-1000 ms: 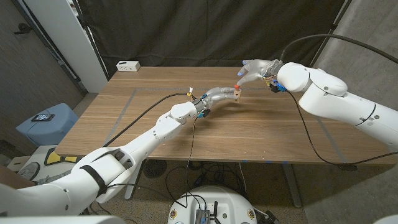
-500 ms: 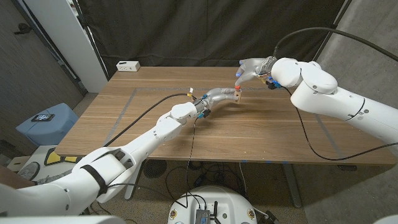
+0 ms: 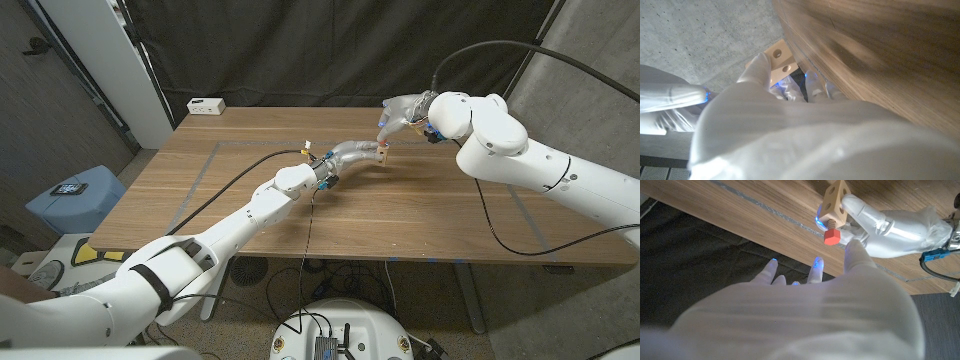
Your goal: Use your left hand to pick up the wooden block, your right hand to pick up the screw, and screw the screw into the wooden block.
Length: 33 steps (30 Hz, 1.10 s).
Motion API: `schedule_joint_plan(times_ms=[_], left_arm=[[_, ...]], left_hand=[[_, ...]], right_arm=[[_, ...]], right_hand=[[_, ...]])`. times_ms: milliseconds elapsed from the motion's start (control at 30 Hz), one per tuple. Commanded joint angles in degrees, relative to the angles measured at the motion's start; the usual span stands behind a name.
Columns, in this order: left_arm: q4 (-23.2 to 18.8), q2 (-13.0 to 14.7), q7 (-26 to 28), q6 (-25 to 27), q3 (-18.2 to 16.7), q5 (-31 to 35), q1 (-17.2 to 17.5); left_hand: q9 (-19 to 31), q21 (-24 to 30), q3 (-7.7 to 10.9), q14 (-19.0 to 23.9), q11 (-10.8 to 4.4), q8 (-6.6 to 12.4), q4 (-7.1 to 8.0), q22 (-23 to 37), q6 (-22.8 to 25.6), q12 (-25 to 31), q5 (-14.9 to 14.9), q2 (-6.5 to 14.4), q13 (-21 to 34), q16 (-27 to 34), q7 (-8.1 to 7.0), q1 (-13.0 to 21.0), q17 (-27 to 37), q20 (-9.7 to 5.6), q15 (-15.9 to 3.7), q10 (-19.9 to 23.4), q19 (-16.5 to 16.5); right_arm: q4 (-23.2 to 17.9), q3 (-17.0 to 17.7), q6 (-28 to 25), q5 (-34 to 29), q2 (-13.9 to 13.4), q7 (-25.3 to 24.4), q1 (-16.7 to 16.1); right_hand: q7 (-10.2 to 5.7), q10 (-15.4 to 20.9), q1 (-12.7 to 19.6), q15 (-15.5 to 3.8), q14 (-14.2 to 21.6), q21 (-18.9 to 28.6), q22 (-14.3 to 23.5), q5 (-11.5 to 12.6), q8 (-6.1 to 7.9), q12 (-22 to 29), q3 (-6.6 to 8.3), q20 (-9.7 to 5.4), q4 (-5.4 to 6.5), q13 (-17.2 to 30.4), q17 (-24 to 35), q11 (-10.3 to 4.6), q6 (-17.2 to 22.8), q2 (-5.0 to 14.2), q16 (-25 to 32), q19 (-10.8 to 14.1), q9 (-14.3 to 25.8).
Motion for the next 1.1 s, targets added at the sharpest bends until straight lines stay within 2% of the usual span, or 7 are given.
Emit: schedule_joint_plan(times_ms=[33,533,1100], left_arm=[[0.01,-0.02,-0.07,0.23,-0.02,-0.11,0.09],[0.65,-0.23,-0.61,-0.07,0.07,-0.24,-0.05],[0.3,-0.15,-0.64,0.07,0.06,-0.35,0.24]], left_hand=[[0.31,0.19,0.17,0.55,0.38,0.16,0.35,0.17,0.44,0.37,0.35,0.14,0.28,0.22,0.15,0.04,0.31,0.33,-5.42,0.14,-0.13],[0.31,0.18,0.18,0.64,0.38,0.18,0.38,0.17,0.51,0.37,0.35,0.06,0.28,0.21,0.17,-0.02,0.29,0.32,-5.34,0.1,-0.16],[0.31,0.18,0.16,0.63,0.37,0.19,0.41,0.17,0.53,0.38,0.34,0.06,0.27,0.23,0.23,-0.05,0.32,0.28,-5.39,0.1,-0.15]], right_arm=[[1.68,-0.84,0.58,-7.39,2.4,5.05,-0.31],[3.89,0.57,2.38,-14.3,5.2,8.59,-2.54],[4.5,3.26,4.67,-20.24,7.06,12.56,-5.48]], right_hand=[[-0.29,-0.12,0.31,0.16,0.28,0.21,0.17,-0.29,0.51,0.59,0.52,-0.11,0.11,0.24,0.05,0.37,0.98,0.31,0.42,-0.1,0.39],[-0.42,0.74,2.13,-0.3,1.04,0.48,0.15,-0.35,1.55,0.8,1.45,-0.28,-0.55,0.26,-0.01,0.13,3.17,0.59,0.63,0.43,0.89],[-0.97,1.12,3.72,-0.58,1.49,0.65,0.13,-0.5,2.38,0.79,2.11,-0.49,-0.92,0.29,-0.07,-0.27,4.53,0.44,0.66,1.0,1.37]])
